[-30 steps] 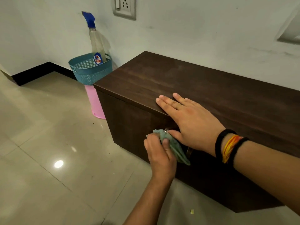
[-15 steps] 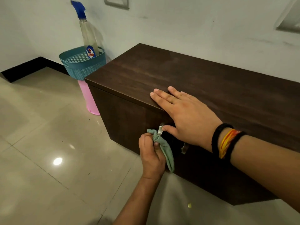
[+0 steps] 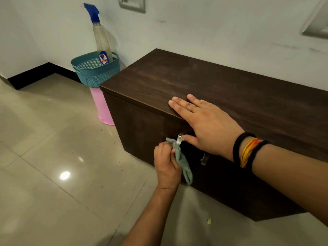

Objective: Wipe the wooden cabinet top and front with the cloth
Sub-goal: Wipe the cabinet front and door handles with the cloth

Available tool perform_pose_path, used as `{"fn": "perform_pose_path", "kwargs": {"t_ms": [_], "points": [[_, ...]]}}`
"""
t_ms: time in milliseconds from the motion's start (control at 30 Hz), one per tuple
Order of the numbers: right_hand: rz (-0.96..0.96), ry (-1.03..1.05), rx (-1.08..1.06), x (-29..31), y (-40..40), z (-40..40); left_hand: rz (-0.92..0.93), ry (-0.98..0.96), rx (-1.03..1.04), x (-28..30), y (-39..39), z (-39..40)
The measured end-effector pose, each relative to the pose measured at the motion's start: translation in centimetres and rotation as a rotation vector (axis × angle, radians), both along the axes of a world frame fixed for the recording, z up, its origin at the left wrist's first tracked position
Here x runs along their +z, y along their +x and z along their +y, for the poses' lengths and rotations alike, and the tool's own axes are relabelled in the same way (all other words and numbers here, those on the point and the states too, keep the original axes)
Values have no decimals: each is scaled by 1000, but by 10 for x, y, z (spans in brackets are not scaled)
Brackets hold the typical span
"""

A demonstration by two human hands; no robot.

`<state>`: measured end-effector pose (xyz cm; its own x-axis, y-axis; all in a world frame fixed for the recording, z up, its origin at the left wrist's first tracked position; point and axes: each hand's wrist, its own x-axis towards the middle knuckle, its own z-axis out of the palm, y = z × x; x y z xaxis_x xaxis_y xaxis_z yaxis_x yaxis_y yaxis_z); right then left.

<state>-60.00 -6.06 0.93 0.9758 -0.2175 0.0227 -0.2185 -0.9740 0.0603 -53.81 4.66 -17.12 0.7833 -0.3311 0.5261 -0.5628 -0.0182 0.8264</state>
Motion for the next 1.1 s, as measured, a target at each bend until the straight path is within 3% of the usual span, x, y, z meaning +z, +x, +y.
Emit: {"fn": "perform_pose_path", "kwargs": {"t_ms": [167, 300, 433, 600, 733, 1100], "points": [[-5, -8, 1, 1, 0, 1, 67, 118, 91, 42, -5, -12], [-1, -7, -8, 1, -1, 3, 24, 33, -18, 12, -3, 2], [-5, 19, 9, 4, 0, 1, 71, 163, -92, -20, -17, 14], [8, 45, -2, 8, -30, -9, 122, 15, -12, -12, -41, 11], [15, -30, -127, 4, -62, -12, 46, -50, -93, 13, -53, -2], [50, -106, -165, 2, -57, -6, -25, -61, -66, 17, -64, -10]]}}
